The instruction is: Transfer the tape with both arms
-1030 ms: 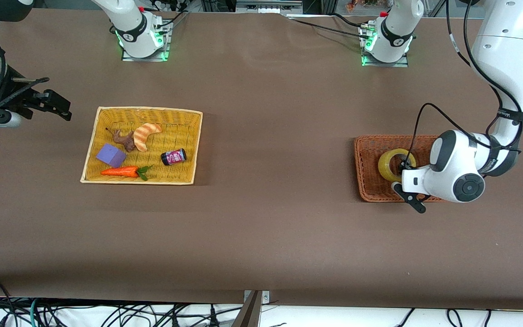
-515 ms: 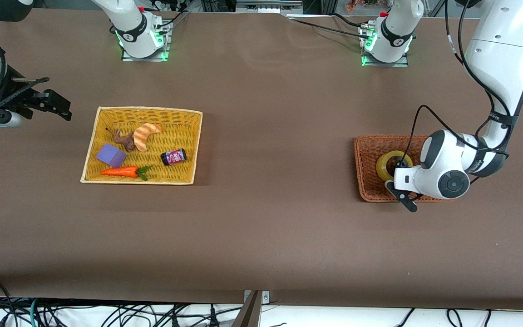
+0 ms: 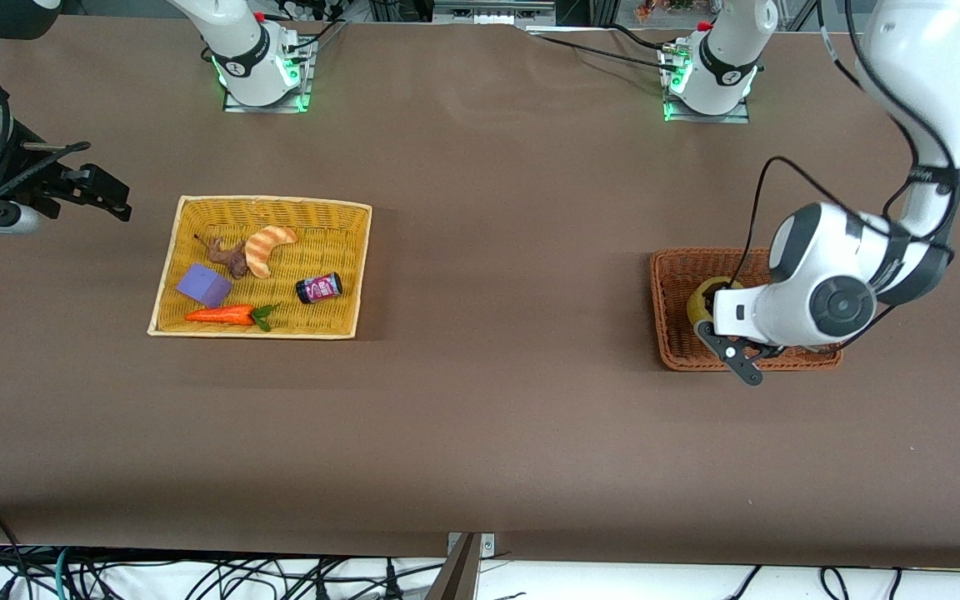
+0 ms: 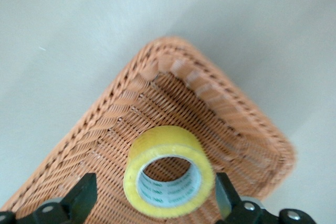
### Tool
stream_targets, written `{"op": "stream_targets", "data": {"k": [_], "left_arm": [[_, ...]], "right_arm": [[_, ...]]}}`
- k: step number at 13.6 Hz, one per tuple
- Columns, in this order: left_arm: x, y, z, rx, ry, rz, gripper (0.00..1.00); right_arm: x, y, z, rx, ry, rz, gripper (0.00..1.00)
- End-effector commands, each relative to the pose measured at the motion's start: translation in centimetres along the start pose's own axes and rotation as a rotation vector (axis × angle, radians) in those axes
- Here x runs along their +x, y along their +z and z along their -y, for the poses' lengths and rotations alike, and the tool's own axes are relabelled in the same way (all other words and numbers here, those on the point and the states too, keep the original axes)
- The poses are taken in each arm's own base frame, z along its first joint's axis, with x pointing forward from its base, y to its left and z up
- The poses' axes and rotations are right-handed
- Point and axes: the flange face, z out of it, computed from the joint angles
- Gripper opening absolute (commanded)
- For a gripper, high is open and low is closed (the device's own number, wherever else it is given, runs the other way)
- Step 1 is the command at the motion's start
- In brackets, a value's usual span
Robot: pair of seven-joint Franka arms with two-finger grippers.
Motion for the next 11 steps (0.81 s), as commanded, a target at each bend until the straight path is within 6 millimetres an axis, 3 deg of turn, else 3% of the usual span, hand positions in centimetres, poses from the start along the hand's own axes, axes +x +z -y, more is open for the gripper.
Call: {"op": "stream_targets", "data": {"k": [1, 5, 8, 10, 11], "left_arm": [[-1.5, -5.9, -1.2, 0.023, -0.081, -0.043, 1.00], [-1.3, -16.7, -4.1, -0.003, -0.086, -0.101, 1.00], [-2.6, -20.6, -5.4, 0.022, -0.123, -0.113, 1.00], [-4.7, -21.9, -5.3, 0.046, -0.240, -0.121, 1.00], [-5.7, -21.7, -5.2, 0.039, -0.348, -0.114, 1.00]], "right_arm": [[0.0, -0.7, 0.0, -0.012, 0.000, 0.000, 1.00], [0.0, -0.7, 0.0, -0.012, 0.000, 0.000, 1.00], [0.0, -0.7, 0.0, -0.012, 0.000, 0.000, 1.00], [0.0, -0.7, 0.0, -0.012, 0.002, 0.000, 1.00], [0.0, -0.7, 0.0, -0.012, 0.000, 0.000, 1.00]]}}
